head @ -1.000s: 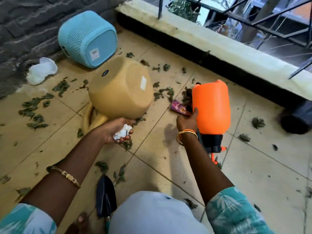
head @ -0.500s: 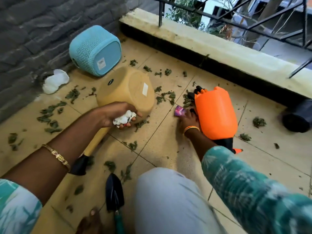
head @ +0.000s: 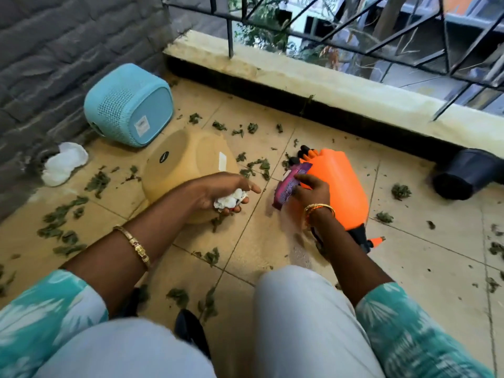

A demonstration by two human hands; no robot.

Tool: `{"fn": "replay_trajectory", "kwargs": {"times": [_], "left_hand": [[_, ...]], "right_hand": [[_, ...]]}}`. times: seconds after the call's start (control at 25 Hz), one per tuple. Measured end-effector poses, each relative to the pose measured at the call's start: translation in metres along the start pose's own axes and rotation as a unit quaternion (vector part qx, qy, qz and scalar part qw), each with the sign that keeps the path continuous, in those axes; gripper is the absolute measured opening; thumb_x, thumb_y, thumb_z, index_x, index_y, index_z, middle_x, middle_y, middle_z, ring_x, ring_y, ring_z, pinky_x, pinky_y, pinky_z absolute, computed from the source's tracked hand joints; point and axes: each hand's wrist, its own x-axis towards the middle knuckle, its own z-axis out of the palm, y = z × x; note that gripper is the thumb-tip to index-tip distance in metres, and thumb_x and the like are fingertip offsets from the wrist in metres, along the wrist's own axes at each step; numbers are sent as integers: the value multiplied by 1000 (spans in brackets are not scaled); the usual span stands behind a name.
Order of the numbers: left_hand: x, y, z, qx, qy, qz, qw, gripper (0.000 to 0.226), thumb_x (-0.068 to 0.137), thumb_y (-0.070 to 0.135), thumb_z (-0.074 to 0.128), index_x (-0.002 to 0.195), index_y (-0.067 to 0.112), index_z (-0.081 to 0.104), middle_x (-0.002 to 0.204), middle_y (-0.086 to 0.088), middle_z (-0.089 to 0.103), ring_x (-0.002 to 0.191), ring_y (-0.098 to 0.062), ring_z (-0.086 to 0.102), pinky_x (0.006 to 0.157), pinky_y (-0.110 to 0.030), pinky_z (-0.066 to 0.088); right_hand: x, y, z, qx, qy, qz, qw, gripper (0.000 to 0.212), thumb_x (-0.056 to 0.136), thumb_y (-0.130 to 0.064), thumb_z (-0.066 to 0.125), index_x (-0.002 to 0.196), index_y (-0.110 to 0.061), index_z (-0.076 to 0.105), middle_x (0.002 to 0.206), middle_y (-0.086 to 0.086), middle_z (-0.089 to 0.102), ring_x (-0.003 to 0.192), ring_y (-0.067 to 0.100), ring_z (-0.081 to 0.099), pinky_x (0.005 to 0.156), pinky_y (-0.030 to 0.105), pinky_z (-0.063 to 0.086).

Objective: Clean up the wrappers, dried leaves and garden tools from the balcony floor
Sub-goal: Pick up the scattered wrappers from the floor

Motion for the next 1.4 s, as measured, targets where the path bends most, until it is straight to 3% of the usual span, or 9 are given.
{"fn": "replay_trajectory", "kwargs": {"times": [0.12,0.28,0.36,0.52,0.72,0.84,1.0,1.16,1.4], "left_hand": [[4,42,-8,62,23,89,994,29,96,13,46,118,18,64,77,-4,60,62,-18,50,55,-24,36],[11,72,-23,168,83,205,961,38,97,13,50,134,13,53,118,-5,61,93,-14,59,76,-18,50],[18,70,-36,230,66,168,956,40,97,21,53,136,11,50,121,-12,61,103,-22,59,91,-34,50],[15,57,-77,212,87,152,962,22,94,24,59,108,9,65,93,-8,62,85,-21,56,70,-29,43],[-5,27,-119,-118,199,145,962,17,87,18,61,71,14,57,60,-5,53,39,-14,48,39,-16,34],[-6,8,-159,-320,219,74,919,13,85,17,62,75,9,59,64,-10,61,44,-16,58,50,-22,51],[15,-49,-199,-261,287,-25,921,16,82,18,59,67,12,56,43,-1,51,32,-15,42,36,-12,30],[20,-67,-214,-295,147,-83,940,19,90,21,44,73,14,48,42,0,47,26,-10,39,31,-8,24],[45,-39,-212,-231,152,-10,961,22,89,24,51,78,7,58,44,-6,54,29,-12,40,32,-11,26]], "right_hand": [[-3,-55,-5,193,-43,98,975,39,79,21,56,114,5,56,79,12,56,43,7,58,47,19,52],[-14,-117,19,272,-81,128,950,31,84,17,51,115,17,53,80,15,59,65,23,60,63,24,55],[-24,-135,32,267,-97,137,949,26,85,14,51,111,16,56,80,14,60,68,21,59,65,22,55],[-33,-161,48,251,-131,148,947,14,87,7,56,91,-4,64,83,10,64,74,18,62,61,21,57],[-34,-175,86,20,-148,170,974,21,87,-11,63,107,-7,56,107,18,65,77,21,61,67,30,51],[-27,-166,101,-132,-225,260,930,59,77,-43,72,123,-12,51,132,13,50,106,30,55,72,42,54],[-28,-135,125,-40,-215,375,901,91,70,-68,62,142,-23,31,142,17,36,122,41,43,84,58,47],[-29,-114,150,90,-178,414,888,90,71,-73,55,140,-21,32,137,17,43,122,40,44,90,59,39],[5,-117,141,160,-144,376,901,74,70,-78,50,122,-24,47,105,13,59,99,34,57,89,57,44]]}}
